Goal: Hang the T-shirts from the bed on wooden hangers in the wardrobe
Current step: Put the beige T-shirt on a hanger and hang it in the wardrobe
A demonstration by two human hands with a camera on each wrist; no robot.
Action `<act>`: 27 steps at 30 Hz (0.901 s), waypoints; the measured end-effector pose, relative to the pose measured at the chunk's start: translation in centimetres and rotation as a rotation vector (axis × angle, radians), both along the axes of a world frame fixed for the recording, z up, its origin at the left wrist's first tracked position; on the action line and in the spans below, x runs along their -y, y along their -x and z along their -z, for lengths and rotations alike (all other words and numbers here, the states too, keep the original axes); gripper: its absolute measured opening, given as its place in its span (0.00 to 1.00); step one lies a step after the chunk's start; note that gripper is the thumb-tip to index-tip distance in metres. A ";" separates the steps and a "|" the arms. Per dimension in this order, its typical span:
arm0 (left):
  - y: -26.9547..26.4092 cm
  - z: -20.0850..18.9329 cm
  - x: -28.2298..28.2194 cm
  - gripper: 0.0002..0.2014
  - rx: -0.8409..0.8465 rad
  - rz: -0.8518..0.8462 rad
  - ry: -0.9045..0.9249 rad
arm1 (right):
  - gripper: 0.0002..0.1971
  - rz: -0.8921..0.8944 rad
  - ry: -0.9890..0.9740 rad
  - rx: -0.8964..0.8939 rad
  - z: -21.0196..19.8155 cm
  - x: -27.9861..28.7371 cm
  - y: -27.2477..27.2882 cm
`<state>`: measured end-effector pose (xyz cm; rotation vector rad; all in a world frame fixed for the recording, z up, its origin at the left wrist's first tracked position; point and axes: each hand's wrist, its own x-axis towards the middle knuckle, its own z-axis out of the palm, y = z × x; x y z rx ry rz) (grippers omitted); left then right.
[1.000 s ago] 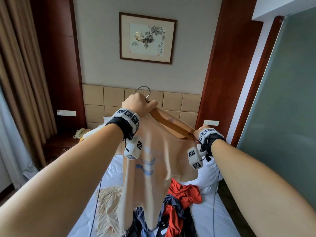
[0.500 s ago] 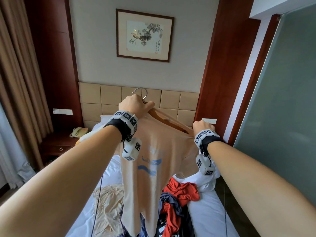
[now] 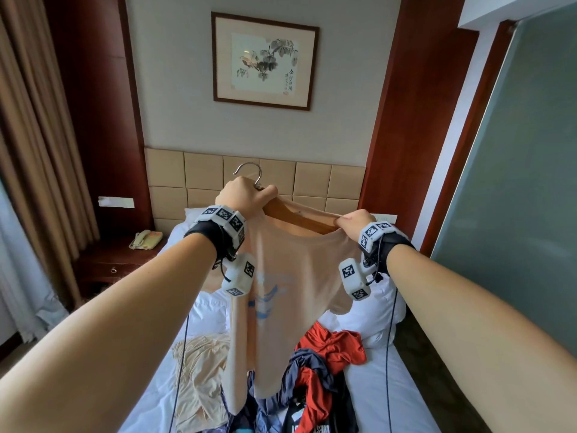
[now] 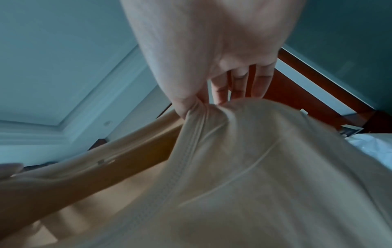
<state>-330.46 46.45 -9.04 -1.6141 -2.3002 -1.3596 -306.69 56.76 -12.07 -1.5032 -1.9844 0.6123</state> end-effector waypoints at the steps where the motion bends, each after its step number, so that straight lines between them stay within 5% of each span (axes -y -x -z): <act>1: -0.1 -0.1 0.0 0.20 0.011 0.017 -0.005 | 0.18 0.000 0.007 -0.004 0.0 0.1 0.3; 9: -0.3 -0.4 0.0 0.21 0.045 0.070 -0.024 | 0.17 -0.046 -0.051 0.174 -0.7 1.4 1.5; 13: -0.4 -0.7 0.3 0.21 0.072 0.074 -0.014 | 0.16 -0.070 -0.186 0.077 -0.9 1.9 1.7; 27: -1.9 -1.8 1.2 0.24 0.068 0.122 -0.020 | 0.22 -0.346 -0.139 -0.008 -2.3 5.7 4.1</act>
